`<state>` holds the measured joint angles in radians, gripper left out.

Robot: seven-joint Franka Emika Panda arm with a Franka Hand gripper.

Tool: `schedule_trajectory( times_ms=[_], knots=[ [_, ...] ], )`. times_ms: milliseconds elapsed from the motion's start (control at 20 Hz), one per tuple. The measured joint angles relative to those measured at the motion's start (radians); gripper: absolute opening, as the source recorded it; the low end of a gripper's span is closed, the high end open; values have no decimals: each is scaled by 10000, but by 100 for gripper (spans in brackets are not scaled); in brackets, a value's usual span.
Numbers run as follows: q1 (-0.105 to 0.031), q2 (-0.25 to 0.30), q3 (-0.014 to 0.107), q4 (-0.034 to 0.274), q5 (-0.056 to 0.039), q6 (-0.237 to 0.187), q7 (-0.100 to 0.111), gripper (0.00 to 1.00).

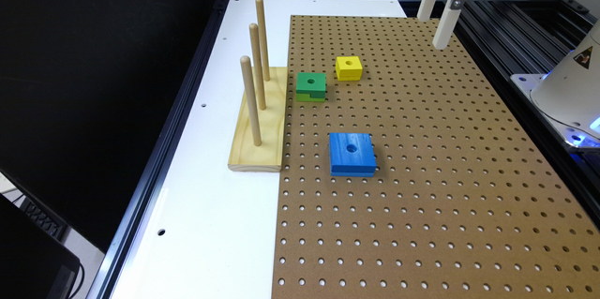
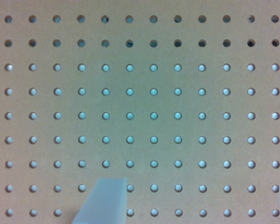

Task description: Pick up green block.

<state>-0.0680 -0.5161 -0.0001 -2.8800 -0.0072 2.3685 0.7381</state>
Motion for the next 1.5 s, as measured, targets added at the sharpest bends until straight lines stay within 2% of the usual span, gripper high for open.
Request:
schedule_trajectory(
  times_ms=[800,1100,1200,1500],
  knots=[
    [-3,-6,13,-1,0,-2,0,100],
    [-153,-10,13,27,-14,10,-35,100],
    [-211,1,13,130,-14,31,-85,100],
    [-254,50,13,317,-14,32,-118,100]
  ],
)
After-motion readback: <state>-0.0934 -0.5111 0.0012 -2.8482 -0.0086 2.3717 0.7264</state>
